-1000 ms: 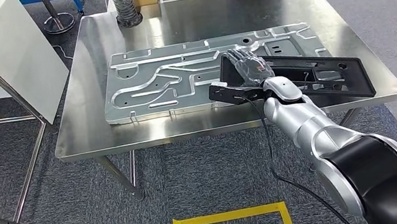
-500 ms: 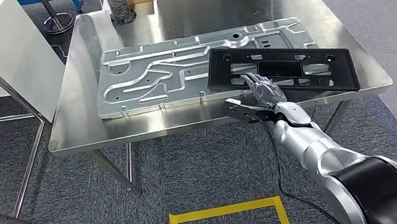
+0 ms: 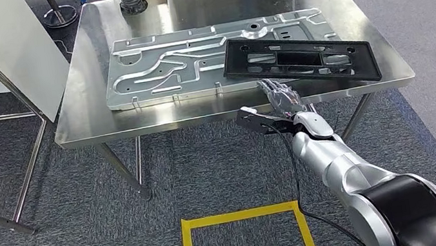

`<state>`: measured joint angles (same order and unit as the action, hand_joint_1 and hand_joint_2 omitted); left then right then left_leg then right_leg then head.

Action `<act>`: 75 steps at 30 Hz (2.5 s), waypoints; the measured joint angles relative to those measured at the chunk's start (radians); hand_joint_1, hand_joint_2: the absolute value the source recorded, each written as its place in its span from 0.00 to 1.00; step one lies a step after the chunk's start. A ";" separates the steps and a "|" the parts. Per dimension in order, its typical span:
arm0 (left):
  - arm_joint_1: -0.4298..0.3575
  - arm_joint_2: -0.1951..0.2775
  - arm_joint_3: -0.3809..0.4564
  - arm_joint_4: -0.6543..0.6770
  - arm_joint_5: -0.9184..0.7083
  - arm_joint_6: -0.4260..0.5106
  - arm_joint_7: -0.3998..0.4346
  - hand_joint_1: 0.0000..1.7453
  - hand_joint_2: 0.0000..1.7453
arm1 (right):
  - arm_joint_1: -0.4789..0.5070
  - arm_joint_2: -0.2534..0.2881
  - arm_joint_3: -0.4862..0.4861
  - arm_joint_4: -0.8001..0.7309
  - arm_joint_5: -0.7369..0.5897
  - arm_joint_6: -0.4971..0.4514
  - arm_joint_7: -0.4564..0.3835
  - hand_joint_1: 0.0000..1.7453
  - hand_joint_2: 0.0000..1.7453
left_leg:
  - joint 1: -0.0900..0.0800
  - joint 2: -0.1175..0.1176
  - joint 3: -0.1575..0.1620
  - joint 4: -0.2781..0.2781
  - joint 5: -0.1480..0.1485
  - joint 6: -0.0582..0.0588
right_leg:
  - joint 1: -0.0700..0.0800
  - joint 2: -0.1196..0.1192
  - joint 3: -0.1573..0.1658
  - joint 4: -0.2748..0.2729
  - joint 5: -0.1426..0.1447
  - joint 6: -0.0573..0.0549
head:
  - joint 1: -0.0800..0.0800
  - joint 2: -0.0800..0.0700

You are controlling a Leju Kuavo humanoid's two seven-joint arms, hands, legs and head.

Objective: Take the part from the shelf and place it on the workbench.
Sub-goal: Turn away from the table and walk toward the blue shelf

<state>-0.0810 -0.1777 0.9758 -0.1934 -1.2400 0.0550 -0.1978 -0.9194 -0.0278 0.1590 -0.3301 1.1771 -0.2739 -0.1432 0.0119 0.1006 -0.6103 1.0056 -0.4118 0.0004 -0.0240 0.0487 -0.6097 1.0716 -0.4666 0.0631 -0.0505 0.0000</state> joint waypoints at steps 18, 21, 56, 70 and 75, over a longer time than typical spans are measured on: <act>-0.011 0.002 0.000 0.000 -0.006 -0.001 -0.002 0.00 0.00 | 0.123 -0.043 -0.081 -0.008 -0.048 -0.010 -0.001 0.00 0.00 | -0.025 -0.032 0.136 -0.004 -0.105 0.033 | 0.032 0.003 -0.042 -0.056 0.086 -0.067 | -0.001 0.000; -0.011 0.000 0.000 0.000 -0.006 0.007 -0.002 0.00 0.00 | 0.176 -0.040 -0.122 -0.010 -0.087 -0.012 -0.011 0.00 0.00 | -0.011 -0.037 0.132 -0.044 -0.076 0.033 | 0.032 -0.013 -0.056 -0.033 0.063 -0.049 | -0.001 0.000; -0.042 -0.011 -0.039 0.000 -0.062 0.022 0.042 0.00 0.00 | 0.779 0.035 -0.661 0.111 -0.597 0.254 0.031 0.00 0.00 | -0.004 -0.104 0.080 -0.023 -0.051 0.035 | 0.010 -0.055 -0.086 0.212 -0.132 -0.019 | -0.001 0.000; -0.042 -0.016 -0.055 0.000 -0.069 0.022 0.048 0.00 0.00 | 0.787 0.046 -0.688 0.130 -0.592 0.275 0.054 0.00 0.00 | -0.006 -0.093 -0.025 0.229 -0.199 -0.023 | 0.011 -0.052 0.043 -0.070 0.003 -0.073 | -0.001 0.000; -0.039 -0.016 -0.055 0.000 -0.069 0.022 0.049 0.00 0.00 | 0.788 0.038 -0.689 0.137 -0.590 0.275 0.054 0.00 0.00 | -0.003 -0.120 0.040 0.119 -0.117 -0.016 | 0.010 -0.016 0.042 -0.067 0.008 -0.066 | -0.001 0.000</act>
<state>-0.1198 -0.1941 0.9209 -0.1938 -1.3088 0.0774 -0.1488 -0.1313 0.0100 -0.5299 -0.1934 0.5867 0.0013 -0.0893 0.0087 -0.0198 -0.5702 1.1244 -0.5286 -0.0157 -0.0136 0.0323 -0.5677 1.0043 -0.4588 -0.0025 -0.0514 0.0000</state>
